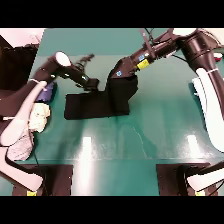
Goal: Fold the shirts.
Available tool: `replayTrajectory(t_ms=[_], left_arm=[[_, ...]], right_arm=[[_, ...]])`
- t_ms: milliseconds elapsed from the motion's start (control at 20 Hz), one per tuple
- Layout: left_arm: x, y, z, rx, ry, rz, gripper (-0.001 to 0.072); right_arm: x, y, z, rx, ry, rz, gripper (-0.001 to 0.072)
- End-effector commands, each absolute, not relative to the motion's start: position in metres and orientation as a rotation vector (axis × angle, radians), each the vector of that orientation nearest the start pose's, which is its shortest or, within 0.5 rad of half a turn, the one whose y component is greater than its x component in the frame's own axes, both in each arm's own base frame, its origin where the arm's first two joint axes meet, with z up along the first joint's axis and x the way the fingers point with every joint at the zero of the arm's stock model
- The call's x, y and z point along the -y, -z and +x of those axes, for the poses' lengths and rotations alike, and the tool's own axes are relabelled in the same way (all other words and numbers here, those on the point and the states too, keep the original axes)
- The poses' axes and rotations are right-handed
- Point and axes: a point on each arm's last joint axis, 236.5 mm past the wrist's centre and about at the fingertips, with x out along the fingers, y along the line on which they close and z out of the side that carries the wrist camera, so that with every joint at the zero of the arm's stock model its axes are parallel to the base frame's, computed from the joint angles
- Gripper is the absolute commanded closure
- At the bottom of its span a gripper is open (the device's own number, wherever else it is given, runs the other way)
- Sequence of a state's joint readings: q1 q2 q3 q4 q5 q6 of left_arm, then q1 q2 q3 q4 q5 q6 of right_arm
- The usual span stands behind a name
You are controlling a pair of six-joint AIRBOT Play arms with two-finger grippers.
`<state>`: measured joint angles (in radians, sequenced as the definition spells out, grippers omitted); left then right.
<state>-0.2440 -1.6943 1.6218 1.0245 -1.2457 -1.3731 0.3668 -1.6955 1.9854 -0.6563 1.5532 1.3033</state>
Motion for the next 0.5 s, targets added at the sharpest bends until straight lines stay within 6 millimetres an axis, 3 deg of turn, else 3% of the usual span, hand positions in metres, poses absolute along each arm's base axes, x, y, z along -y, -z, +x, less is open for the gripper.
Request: replayTrajectory(t_ms=[0, 150, 350, 400, 450], left_arm=[[0.168, -0.075, 0.441, -1.189, 0.589, -0.129, 0.0682], [0.131, -0.119, 0.433, -1.112, 0.543, -0.136, 0.0681], [0.101, -0.162, 0.424, -1.017, 0.487, -0.146, 0.0681], [0.1, -0.167, 0.422, -1.003, 0.485, -0.143, 0.0681], [0.1, -0.17, 0.421, -0.998, 0.487, -0.142, 0.0681]], right_arm=[[-0.364, -0.174, 0.356, -1.13, -1.29, 0.147, 0.0697], [-0.396, -0.151, 0.351, -1.153, -1.322, 0.14, 0.0696], [-0.463, -0.107, 0.367, -0.991, -1.316, 0.132, 0.0691], [-0.484, -0.101, 0.369, -0.938, -1.333, 0.114, 0.0626], [-0.504, -0.098, 0.369, -0.882, -1.354, 0.094, 0.0445]])
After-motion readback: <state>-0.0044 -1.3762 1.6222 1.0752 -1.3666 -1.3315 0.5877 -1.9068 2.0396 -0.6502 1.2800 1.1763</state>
